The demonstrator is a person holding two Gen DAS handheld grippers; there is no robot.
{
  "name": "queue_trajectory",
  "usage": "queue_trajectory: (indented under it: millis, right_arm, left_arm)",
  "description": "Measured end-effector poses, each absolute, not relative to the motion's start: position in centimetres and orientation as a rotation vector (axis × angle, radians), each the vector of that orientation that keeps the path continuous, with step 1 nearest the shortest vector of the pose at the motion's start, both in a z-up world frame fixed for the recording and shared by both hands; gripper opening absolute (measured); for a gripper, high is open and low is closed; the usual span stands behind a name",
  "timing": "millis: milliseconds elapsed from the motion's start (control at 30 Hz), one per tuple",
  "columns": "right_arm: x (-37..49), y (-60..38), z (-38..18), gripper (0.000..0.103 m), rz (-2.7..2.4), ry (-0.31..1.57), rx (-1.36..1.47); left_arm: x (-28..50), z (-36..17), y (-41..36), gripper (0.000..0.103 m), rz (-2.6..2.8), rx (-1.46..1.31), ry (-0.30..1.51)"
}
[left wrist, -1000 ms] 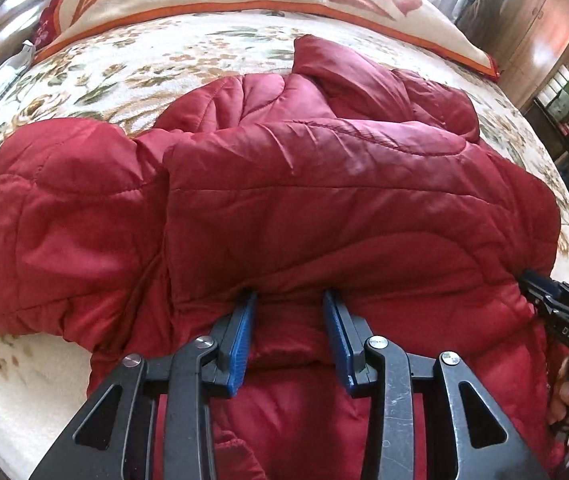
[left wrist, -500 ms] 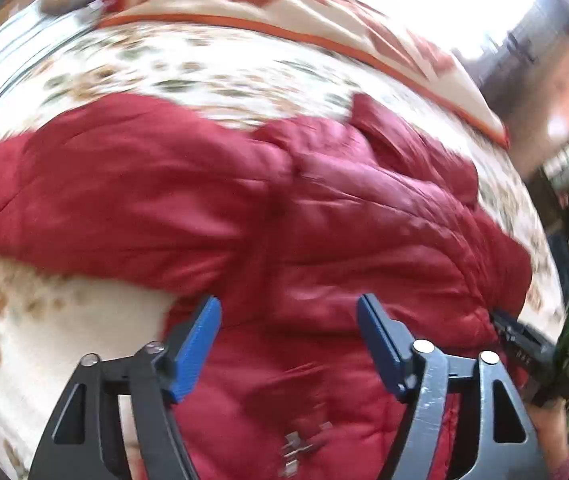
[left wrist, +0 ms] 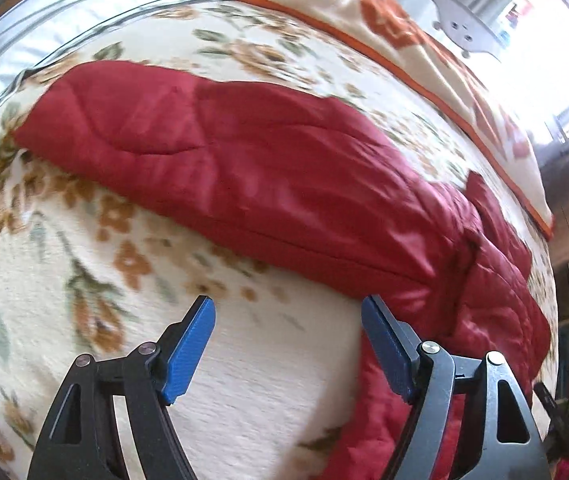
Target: Fold large clothes
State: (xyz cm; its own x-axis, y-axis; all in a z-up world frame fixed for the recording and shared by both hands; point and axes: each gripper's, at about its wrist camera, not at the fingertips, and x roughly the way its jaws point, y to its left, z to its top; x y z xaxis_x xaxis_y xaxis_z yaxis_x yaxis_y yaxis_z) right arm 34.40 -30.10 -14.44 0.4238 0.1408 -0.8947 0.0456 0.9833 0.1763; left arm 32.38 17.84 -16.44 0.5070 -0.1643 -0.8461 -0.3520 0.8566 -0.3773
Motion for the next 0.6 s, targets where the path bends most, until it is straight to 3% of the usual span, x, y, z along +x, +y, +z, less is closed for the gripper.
queue_trajectory:
  millis: [600]
  right_arm:
    - [28.6, -27.3, -10.9, 0.074, 0.212, 1.130, 0.210]
  left_arm:
    - [33.5, -21.0, 29.0, 0.076, 0.370, -0.844, 0.979]
